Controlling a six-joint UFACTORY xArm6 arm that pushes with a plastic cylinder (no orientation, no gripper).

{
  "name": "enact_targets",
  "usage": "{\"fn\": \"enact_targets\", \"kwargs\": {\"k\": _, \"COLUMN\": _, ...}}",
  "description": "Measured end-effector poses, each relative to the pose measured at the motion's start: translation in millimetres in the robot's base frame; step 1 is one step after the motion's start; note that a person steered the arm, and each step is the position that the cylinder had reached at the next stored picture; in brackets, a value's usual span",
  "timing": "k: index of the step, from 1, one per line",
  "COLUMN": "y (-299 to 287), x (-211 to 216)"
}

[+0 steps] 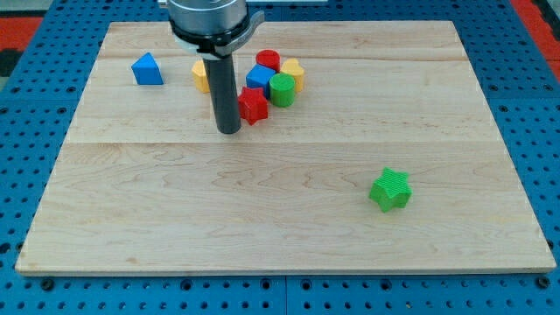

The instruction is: Place the green star center of the board

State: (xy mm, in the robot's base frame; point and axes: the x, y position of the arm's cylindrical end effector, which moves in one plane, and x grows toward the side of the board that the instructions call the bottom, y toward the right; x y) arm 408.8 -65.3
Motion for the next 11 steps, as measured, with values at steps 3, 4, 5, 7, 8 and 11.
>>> {"fn": "enact_targets", "kwargs": {"k": 3, "y": 73, "x": 16}}
{"fn": "enact_targets", "kwargs": {"k": 4, "y": 147, "x": 28}}
{"fn": "enact_targets", "kwargs": {"k": 5, "y": 193, "x": 62}}
{"fn": "enact_targets", "kwargs": {"k": 7, "y": 194, "x": 135}}
{"fn": "enact_targets", "kwargs": {"k": 8, "y": 144, "x": 153}}
{"fn": "enact_targets", "kwargs": {"k": 11, "y": 77, "x": 172}}
